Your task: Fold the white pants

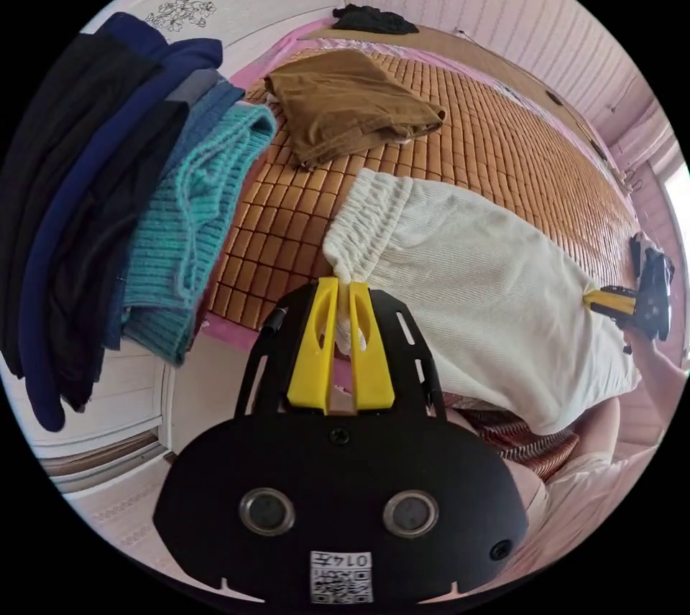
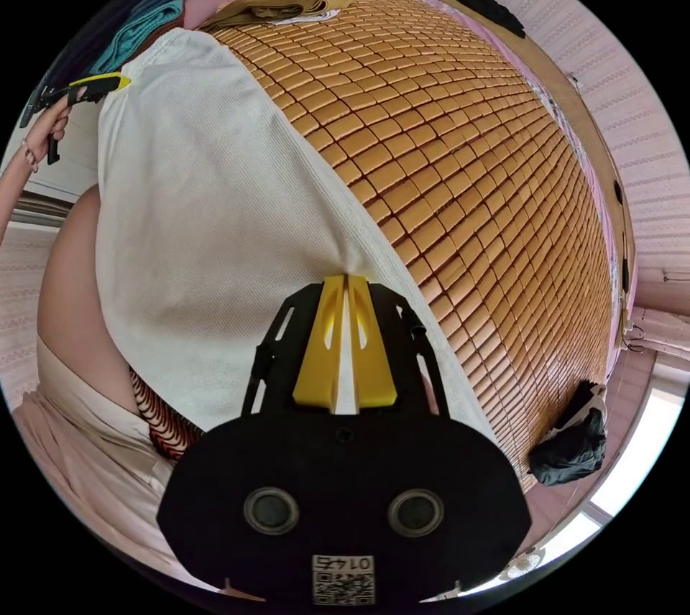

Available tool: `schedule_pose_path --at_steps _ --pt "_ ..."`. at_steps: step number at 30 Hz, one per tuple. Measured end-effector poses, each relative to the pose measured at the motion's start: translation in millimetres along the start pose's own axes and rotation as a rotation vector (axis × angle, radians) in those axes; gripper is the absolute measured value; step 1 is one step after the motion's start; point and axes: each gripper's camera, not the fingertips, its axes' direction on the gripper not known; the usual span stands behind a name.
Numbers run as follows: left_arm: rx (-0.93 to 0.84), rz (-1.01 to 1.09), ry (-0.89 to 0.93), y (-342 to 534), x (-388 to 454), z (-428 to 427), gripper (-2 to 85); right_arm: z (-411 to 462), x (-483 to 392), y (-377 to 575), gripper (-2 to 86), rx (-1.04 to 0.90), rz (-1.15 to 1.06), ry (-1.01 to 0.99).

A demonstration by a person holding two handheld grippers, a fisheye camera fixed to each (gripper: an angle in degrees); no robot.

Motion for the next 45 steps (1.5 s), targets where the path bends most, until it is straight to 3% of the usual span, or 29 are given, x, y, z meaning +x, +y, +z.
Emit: schedule_pose_path --at_steps 5,11,13,15,18,20,23,28,31,32,35,38,41,45 --pt "-0.111 -0.043 0.036 -19 -8 20 5.7 -1 22 -25 -0.7 0.012 0.129 -0.144" --pt "0.087 0.243 -0.097 39 34 -38 4.6 -22 8 41 -0.4 0.149 0.18 -0.256" --pt "0.05 0.34 -0.039 62 64 -43 4.4 -11 -14 62 -0.4 0.073 0.151 -0.305" --pt "0.033 0.405 0.148 90 112 -44 4.1 9 -47 80 -0.4 -0.01 0.115 -0.338" --pt "0.004 0.515 0.432 115 191 -33 3.6 15 -63 82 -0.4 0.073 0.132 -0.24" --pt "-0.042 0.598 0.497 124 238 -22 2.8 19 -61 71 -0.5 0.044 0.15 -0.254" --pt "-0.042 0.757 0.475 134 291 -13 0.0 12 -48 48 -0.5 -0.031 0.075 -0.308" --pt "-0.049 0.856 0.381 138 325 9 -0.8 -15 -2 13 -0.5 0.089 0.152 -0.189" --pt "-0.131 0.895 0.35 144 342 36 -0.8 1 18 -40 -0.4 0.031 0.165 -0.081" --pt "-0.085 0.919 0.355 148 342 38 -0.8 14 26 -59 -0.4 -0.014 0.197 -0.067" --pt "-0.039 0.921 0.392 152 339 41 -0.9 38 41 -89 -0.4 -0.113 0.239 -0.13" --pt "-0.028 0.975 0.378 156 347 40 -0.9 35 40 -117 -0.4 -0.237 0.101 -0.129" --pt "-0.035 0.995 0.369 156 354 40 -1.0 24 50 -138 -0.4 -0.199 0.108 -0.109" --pt "-0.016 0.979 0.396 159 357 44 -1.0 50 53 -162 -0.5 -0.294 0.095 -0.127"
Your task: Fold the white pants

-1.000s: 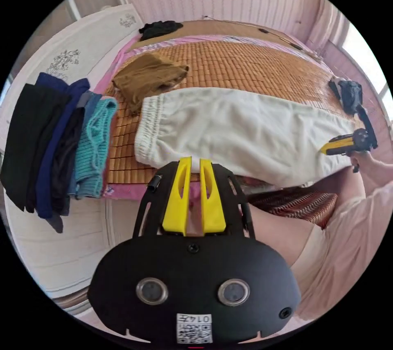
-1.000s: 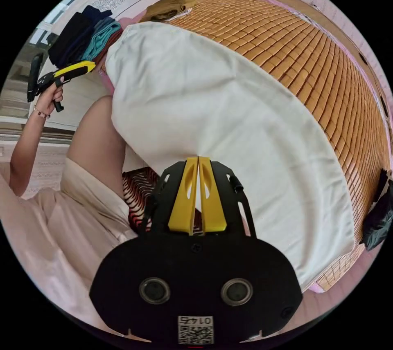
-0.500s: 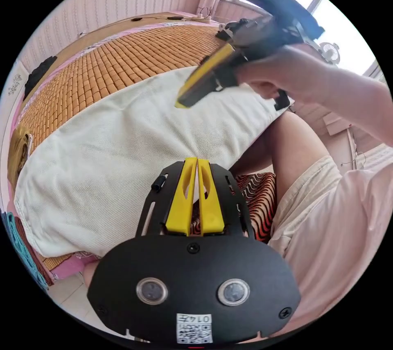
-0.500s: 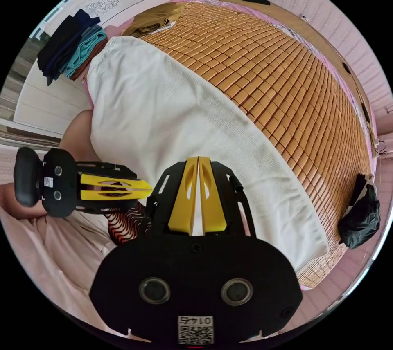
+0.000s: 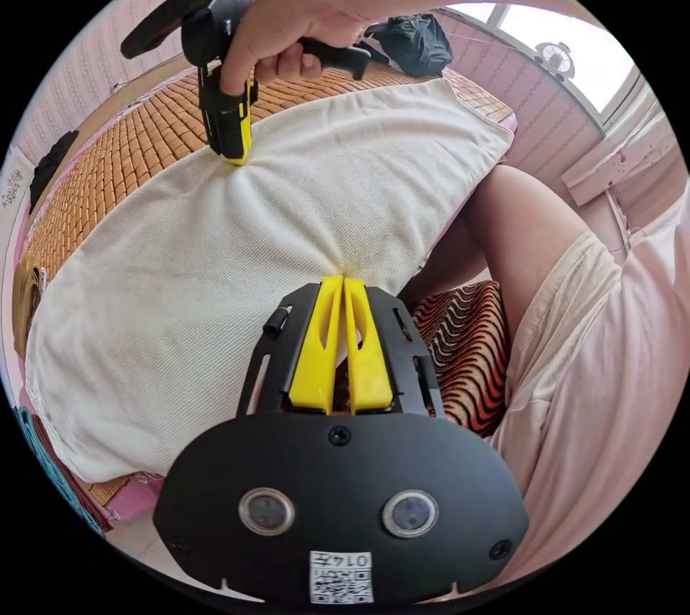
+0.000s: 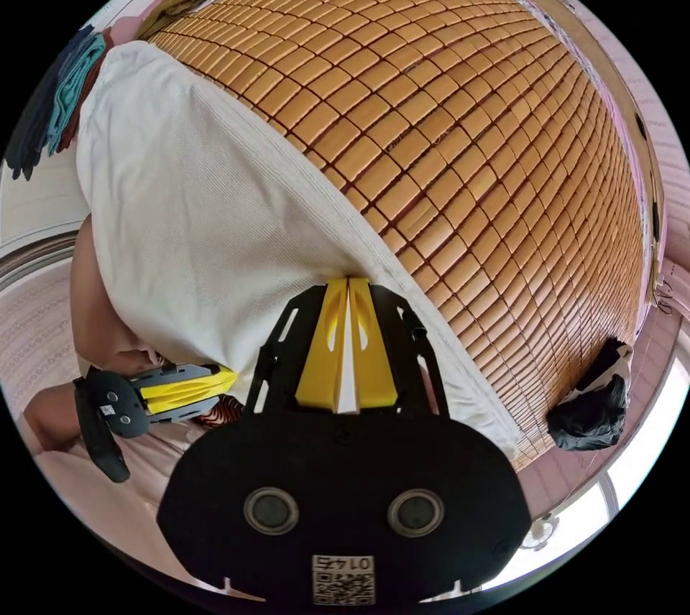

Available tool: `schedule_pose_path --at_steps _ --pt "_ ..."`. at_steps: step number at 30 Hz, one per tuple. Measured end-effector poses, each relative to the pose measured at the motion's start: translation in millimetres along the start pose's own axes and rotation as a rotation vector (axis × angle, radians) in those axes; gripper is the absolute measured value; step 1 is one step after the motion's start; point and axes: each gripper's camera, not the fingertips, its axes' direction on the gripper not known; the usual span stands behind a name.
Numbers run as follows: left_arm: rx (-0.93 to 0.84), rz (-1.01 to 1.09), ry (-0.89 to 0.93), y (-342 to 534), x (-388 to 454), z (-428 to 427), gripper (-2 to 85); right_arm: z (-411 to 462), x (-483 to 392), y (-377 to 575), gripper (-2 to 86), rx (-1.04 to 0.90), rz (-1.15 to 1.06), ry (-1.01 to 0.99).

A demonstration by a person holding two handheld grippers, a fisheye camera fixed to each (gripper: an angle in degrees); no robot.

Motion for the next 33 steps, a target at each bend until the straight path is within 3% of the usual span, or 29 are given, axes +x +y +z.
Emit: schedule_pose_path --at_steps 5,9,13,17,26,33 --pt "0.018 0.036 -0.043 -4 11 7 -1.0 3 -16 -8 -0.4 -0.014 -0.118 0.111" --pt "0.028 0.029 0.028 -10 5 10 -1.0 11 -38 -15 -0.5 -0.065 -0.241 0.258" --pt "0.001 0.109 0.062 -21 6 9 -1.0 12 -25 -32 -0.8 -0.172 -0.267 0.202" --pt "-0.072 0.242 -0.023 -39 29 9 -1.0 11 3 -28 -0.9 -0.175 -0.255 0.064" --pt "-0.189 0.348 0.033 -67 46 20 -1.0 24 11 -1 -1.0 -0.211 -0.313 0.128" --pt "-0.328 0.559 -0.076 -88 73 47 -0.9 39 19 42 -0.9 -0.22 -0.376 0.195"
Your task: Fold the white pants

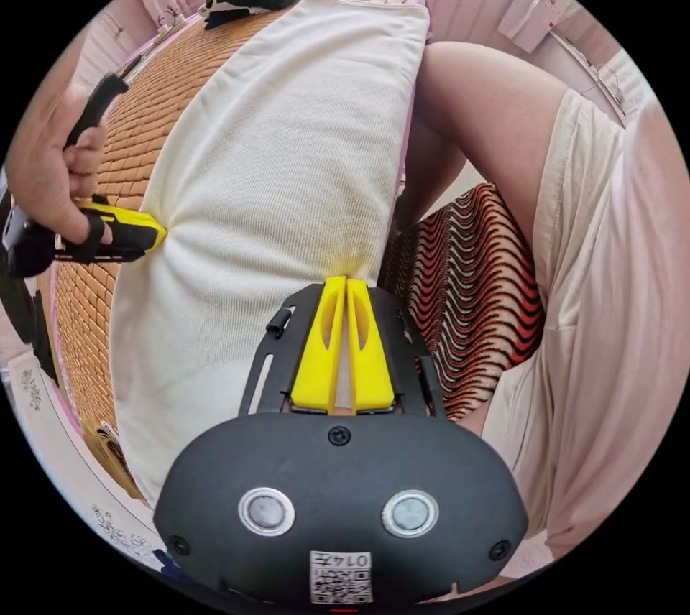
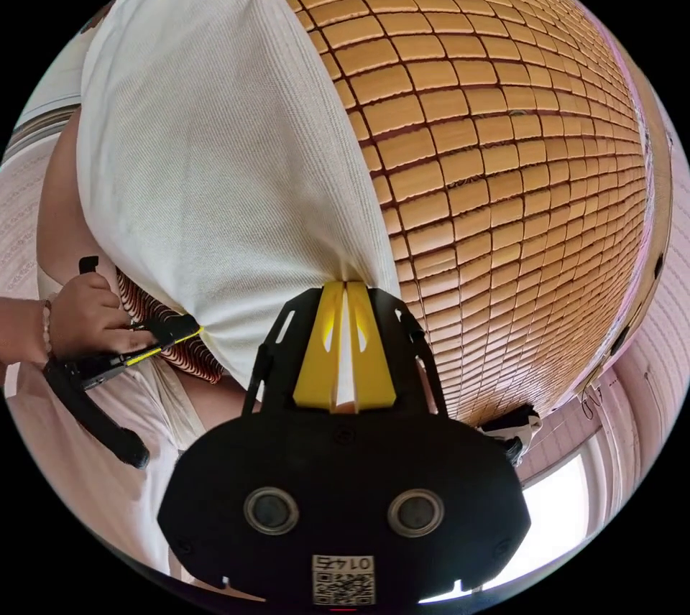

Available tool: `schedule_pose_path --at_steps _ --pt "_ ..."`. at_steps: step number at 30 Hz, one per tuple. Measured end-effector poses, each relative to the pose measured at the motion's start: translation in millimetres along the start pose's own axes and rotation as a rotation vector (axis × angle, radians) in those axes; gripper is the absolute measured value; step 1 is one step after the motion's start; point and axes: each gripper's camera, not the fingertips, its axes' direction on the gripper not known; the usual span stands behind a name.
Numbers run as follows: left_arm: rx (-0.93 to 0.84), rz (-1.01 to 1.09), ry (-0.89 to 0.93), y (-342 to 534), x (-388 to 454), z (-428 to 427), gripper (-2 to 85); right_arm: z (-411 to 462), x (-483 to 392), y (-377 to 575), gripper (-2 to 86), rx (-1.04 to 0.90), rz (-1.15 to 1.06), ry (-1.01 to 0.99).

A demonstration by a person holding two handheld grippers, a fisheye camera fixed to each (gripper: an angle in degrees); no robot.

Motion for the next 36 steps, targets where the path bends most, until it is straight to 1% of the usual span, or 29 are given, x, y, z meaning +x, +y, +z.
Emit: schedule_pose_path --at_steps 2,5,10,13,15,16,18,19,20,21,22,24,27,29,31,33,34,35,36 --pt "-0.01 0.014 -0.013 -4 2 1 -0.9 8 -4 9 -0.9 -0.025 -0.011 0.021" --pt "-0.012 -0.013 0.005 -6 -1 1 -0.9 21 2 32 -0.9 -0.027 0.008 -0.012" --pt "0.013 -0.092 0.053 -1 -8 -9 -0.9 43 3 97 -0.9 0.08 0.083 -0.023" --pt "0.062 -0.226 0.069 14 -11 -27 -0.9 61 13 176 -0.9 0.329 0.181 -0.126" --pt "0.101 -0.284 0.043 30 -6 -40 -0.9 81 25 284 -0.7 0.67 0.404 -0.325" --pt "0.109 -0.296 0.04 35 -4 -43 -0.9 89 25 317 -0.6 0.765 0.478 -0.361" --pt "0.135 -0.382 0.056 51 -4 -47 -0.9 142 14 455 0.3 1.053 0.774 -0.501" --pt "0.143 -0.408 0.069 55 -5 -48 -0.9 160 8 488 0.5 1.098 0.847 -0.523" --pt "0.168 -0.458 0.101 62 -8 -50 -0.9 198 -6 549 2.3 1.138 0.991 -0.554" --pt "0.2 -0.499 0.13 68 -10 -51 -0.8 238 -21 607 4.9 1.126 1.171 -0.573" --pt "0.212 -0.516 0.143 71 -12 -51 -0.8 258 -30 635 6.7 1.121 1.259 -0.58" --pt "0.23 -0.575 0.158 77 -19 -51 -0.7 326 -68 727 10.0 1.123 1.539 -0.577" --pt "0.268 -0.665 0.189 84 -32 -51 -0.5 386 -102 793 11.7 1.077 1.74 -0.593" --pt "0.304 -0.741 0.23 94 -41 -52 0.0 414 -115 815 13.5 1.078 1.835 -0.606" --pt "0.33 -0.833 0.259 109 -50 -53 1.0 431 -119 829 15.1 1.032 1.9 -0.549" --pt "0.332 -0.959 0.268 133 -63 -55 3.7 451 -121 841 15.7 1.04 1.939 -0.498" --pt "0.33 -0.992 0.263 141 -66 -55 4.6 458 -120 843 15.4 1.043 1.946 -0.518" --pt "0.329 -1.06 0.246 156 -72 -57 5.4 470 -117 848 14.8 1.058 1.924 -0.594" --pt "0.325 -1.128 0.225 171 -77 -58 5.8 478 -113 851 12.2 1.061 1.869 -0.664"
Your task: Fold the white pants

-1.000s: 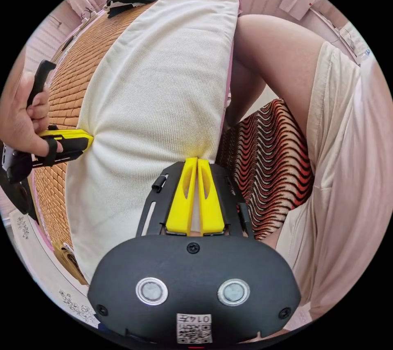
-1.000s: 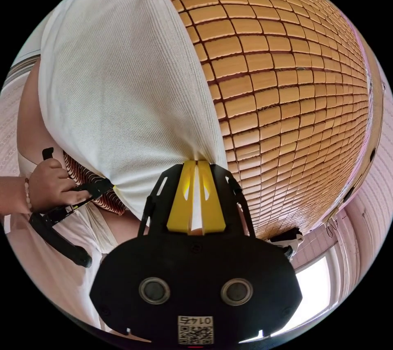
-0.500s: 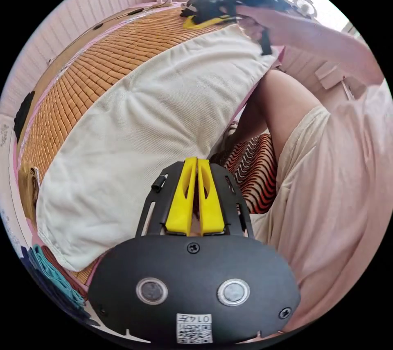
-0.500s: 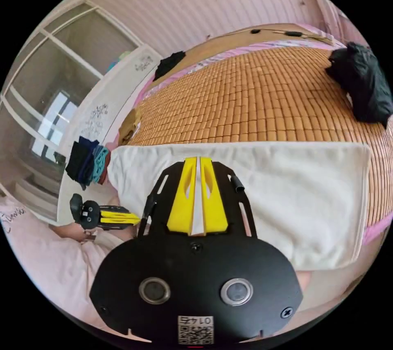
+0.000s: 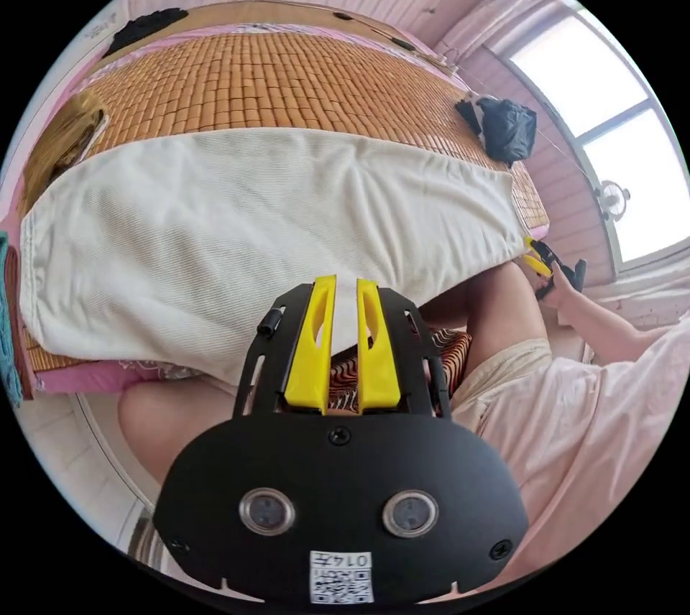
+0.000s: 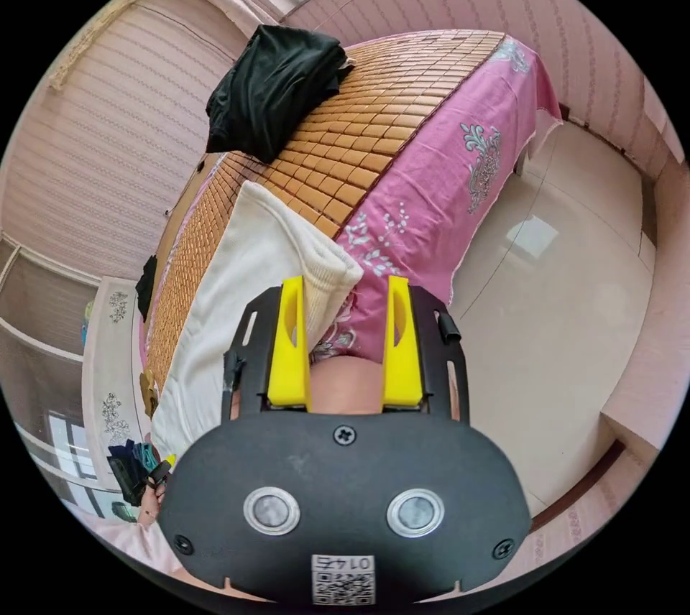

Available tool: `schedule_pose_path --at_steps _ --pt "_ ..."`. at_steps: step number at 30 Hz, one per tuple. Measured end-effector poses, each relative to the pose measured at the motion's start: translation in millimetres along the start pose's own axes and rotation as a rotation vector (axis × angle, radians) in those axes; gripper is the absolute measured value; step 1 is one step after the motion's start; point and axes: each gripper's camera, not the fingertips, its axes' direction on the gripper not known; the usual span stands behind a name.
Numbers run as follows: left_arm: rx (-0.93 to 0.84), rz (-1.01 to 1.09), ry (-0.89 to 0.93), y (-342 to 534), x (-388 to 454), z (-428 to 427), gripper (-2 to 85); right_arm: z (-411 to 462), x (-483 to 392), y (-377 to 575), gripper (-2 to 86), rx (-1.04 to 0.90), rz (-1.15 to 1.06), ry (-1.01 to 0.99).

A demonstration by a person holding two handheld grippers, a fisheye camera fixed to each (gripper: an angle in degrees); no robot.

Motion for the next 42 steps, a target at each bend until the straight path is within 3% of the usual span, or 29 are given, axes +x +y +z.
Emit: schedule_pose_path --at_steps 7,9,14,19,23,27,34,39,42 --pt "0.006 -0.144 -0.153 6 -50 -15 4.6 -32 25 -5 5.3 -0.038 0.025 -0.16" --pt "-0.054 -0.117 -0.211 1 -51 -2 3.3 -51 33 -6 4.4 0.002 0.044 -0.297" --pt "-0.173 0.055 -0.352 -21 -17 20 -0.6 -105 7 -23 3.6 0.109 -0.096 -0.342" --pt "-0.175 0.2 -0.192 -33 25 40 -0.9 -174 0 -51 3.4 0.313 -0.099 -0.476" --pt "-0.131 0.283 -0.05 -45 71 61 -1.0 -229 -72 -66 3.5 0.375 -0.312 -0.461" --pt "-0.09 0.22 0.209 -49 66 54 -0.9 -223 -207 -35 3.7 0.241 -0.672 -0.531" --pt "0.119 0.059 0.193 -9 -20 -38 -0.9 -113 -425 162 4.9 -0.224 -1.24 -0.718" --pt "0.179 -0.223 -0.018 50 -117 -88 -1.0 42 -483 344 6.9 -0.703 -1.442 -0.416" --pt "0.174 -0.29 -0.009 65 -142 -95 -0.9 52 -483 379 8.4 -0.677 -1.493 -0.336"
